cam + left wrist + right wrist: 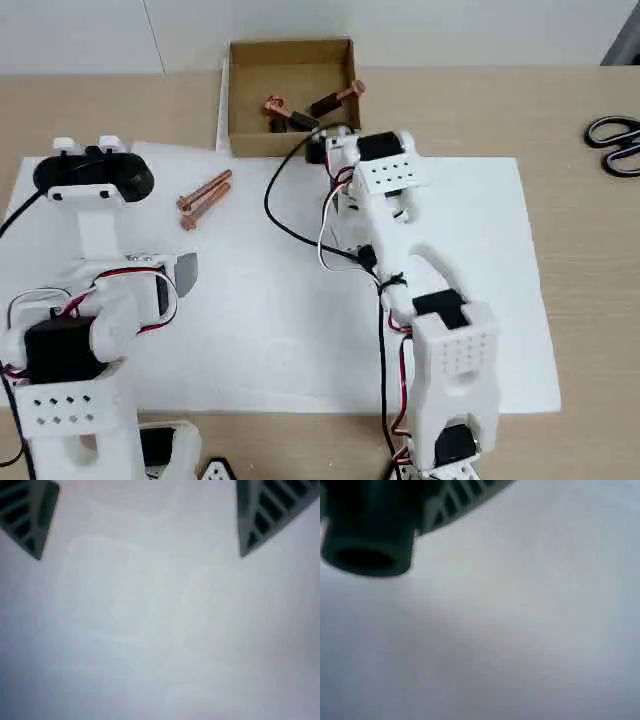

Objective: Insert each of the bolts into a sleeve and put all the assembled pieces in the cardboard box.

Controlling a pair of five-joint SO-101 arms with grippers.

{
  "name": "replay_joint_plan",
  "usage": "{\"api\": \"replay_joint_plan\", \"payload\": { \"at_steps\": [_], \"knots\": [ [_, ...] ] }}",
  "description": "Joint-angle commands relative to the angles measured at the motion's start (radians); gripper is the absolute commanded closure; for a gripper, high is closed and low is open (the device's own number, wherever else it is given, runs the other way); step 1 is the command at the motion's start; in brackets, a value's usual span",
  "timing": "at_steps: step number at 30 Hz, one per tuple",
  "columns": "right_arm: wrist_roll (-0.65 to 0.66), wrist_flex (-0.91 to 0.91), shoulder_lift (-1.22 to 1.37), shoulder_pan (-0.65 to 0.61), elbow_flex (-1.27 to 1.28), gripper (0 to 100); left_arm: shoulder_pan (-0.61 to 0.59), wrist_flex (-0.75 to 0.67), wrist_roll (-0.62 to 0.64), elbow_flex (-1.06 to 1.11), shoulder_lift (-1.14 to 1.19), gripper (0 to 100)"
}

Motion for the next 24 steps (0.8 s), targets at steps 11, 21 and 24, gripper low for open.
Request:
{"api": "replay_joint_plan", "payload": {
  "at_steps": [11, 21, 24],
  "knots": [
    [-0.006, 0.004, 0.048, 0.004, -0.040, 81.2, 0.000, 0.025, -0.005, -0.002, -0.012, 76],
    [-0.008, -0.015, 0.105, 0.005, -0.040, 87.4, 0.000, 0.025, -0.005, -0.002, -0.012, 76],
    [-0.008, -0.019, 0.134, 0.007, -0.041, 91.0, 0.000, 0.025, -0.005, -0.002, -0.009, 76]
  ]
}}
